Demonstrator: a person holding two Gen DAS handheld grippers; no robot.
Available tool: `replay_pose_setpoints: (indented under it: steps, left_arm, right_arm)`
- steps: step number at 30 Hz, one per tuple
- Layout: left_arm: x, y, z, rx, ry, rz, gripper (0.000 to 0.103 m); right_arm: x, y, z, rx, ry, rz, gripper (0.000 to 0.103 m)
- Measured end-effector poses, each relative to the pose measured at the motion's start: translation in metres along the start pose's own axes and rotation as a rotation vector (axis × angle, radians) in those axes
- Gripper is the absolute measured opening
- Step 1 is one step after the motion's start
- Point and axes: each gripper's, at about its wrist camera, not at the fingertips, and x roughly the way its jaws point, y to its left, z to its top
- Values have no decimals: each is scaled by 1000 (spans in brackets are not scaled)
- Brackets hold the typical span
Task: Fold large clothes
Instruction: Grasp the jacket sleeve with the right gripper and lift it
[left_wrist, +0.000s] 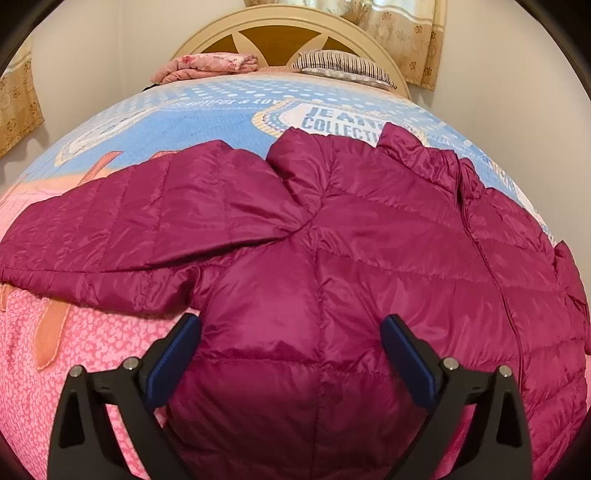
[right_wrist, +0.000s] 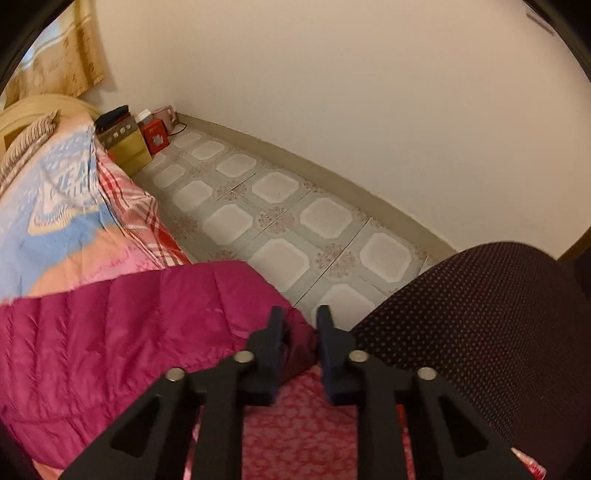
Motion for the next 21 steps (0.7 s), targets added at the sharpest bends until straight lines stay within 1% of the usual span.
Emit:
replay_pose_setpoints:
  steps: [2, 4, 5, 8, 11, 14, 17, 18, 21]
  left_arm:
    - [0, 1, 0, -2, 0, -3, 101]
    - [0, 2, 0, -6, 1, -10, 101]
    - [0, 2, 0, -8, 0, -13, 102]
    - [-1, 3, -1, -13, 0, -20, 102]
    - [-1, 4, -1, -15, 1, -29, 102]
    - [-4, 6, -1, -23, -4, -44, 102]
    - [-11, 8, -1, -21, -15, -48, 102]
    - [-16, 8, -2, -12, -21, -47, 102]
    - [-37, 12, -7, 9, -52, -39, 102]
  right_arm:
    - [-2, 1, -2, -14, -6, -6, 9]
    - [-9, -1, -3, 27, -21, 19, 6]
    - [-19, -5, -2, 55, -42, 41, 5]
    - [-51, -5, 6, 69, -120, 70, 4]
    - [-101, 4, 17, 55, -212, 131, 4]
    - [-153, 30, 21, -1, -309, 186, 4]
    - [-199, 63, 17, -64, -376, 268, 3]
    - [-219, 82, 11, -100, -398, 310, 3]
    - [-260, 132, -10, -199, -433, 420, 3]
